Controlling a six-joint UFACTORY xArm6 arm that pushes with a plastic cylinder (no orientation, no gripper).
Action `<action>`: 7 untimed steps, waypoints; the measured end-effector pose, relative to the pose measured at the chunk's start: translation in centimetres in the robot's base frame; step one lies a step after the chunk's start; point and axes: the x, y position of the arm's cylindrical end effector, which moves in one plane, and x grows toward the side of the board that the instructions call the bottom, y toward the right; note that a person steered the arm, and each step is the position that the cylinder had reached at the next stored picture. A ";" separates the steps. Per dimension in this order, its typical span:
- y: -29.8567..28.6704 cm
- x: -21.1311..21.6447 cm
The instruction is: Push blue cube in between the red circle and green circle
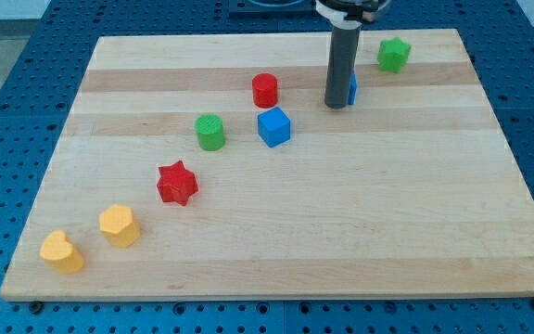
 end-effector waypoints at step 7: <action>-1.9 3.7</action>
